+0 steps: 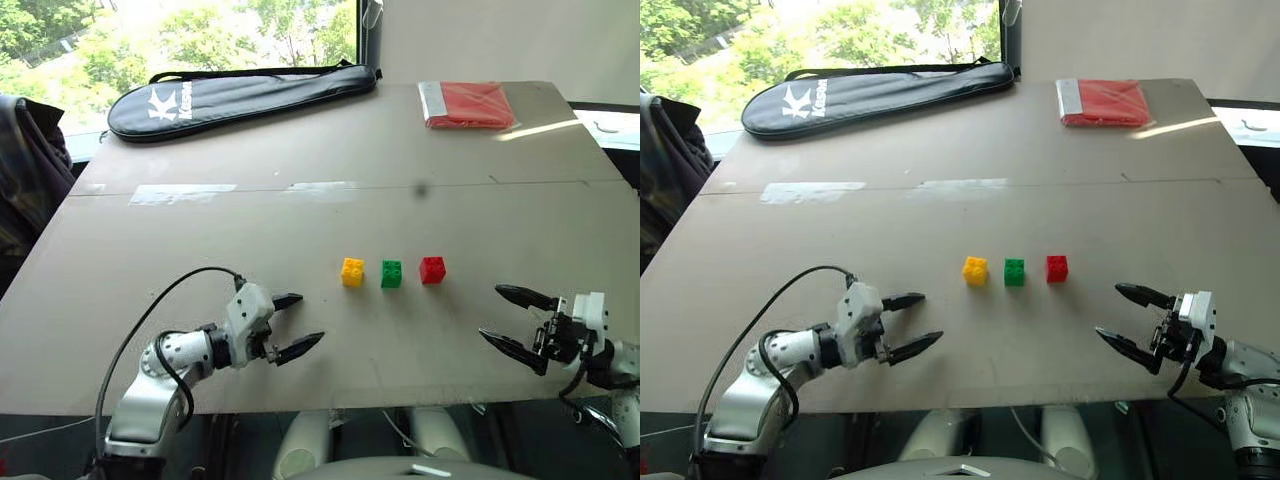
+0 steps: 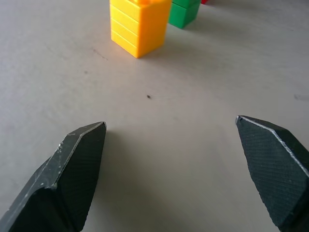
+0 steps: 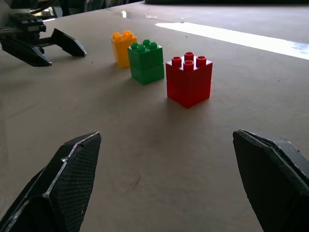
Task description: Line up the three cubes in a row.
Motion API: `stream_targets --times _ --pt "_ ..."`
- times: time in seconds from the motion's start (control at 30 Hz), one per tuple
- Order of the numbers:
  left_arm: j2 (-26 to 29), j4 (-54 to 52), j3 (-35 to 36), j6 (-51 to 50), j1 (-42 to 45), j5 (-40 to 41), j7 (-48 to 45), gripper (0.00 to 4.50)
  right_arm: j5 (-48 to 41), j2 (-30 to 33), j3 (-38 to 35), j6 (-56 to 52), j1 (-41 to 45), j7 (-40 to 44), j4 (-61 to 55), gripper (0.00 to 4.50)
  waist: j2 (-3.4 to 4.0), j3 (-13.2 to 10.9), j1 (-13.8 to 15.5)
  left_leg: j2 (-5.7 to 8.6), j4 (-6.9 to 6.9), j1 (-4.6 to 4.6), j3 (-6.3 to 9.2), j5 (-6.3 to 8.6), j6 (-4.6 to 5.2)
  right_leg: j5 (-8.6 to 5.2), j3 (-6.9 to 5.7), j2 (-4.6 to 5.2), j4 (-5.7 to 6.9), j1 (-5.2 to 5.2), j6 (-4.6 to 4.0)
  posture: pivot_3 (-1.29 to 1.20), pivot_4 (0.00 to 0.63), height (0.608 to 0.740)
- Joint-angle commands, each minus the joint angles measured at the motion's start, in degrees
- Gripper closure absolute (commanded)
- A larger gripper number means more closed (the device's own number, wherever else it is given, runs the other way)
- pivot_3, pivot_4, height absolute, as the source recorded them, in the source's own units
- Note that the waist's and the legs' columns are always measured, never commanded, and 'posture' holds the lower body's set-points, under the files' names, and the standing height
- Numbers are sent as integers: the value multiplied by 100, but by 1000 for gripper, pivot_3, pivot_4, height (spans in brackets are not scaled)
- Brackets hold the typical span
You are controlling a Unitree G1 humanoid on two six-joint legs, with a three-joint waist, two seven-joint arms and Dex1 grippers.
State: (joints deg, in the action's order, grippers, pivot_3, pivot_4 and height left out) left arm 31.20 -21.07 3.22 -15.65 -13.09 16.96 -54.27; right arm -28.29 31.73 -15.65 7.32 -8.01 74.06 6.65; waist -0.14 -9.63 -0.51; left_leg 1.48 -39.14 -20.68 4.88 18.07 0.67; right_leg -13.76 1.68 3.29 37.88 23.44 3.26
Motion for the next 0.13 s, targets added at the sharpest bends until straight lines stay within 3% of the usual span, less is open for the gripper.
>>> stream_targets --times 0.03,0.13 --pt "-90 -524 65 -97 -556 56 427 78 66 10 -37 190 44 -121 246 0 4 3 -7 -2 0 3 -5 0 0 0 -5 -6 -1 -2 0 0 150 740" --pt "-97 -545 68 -3 -727 69 539 78 99 19 -12 283 69 -126 404 0 4 3 -13 -2 0 8 -15 1 1 -1 -6 -15 -5 -6 0 0 150 740"
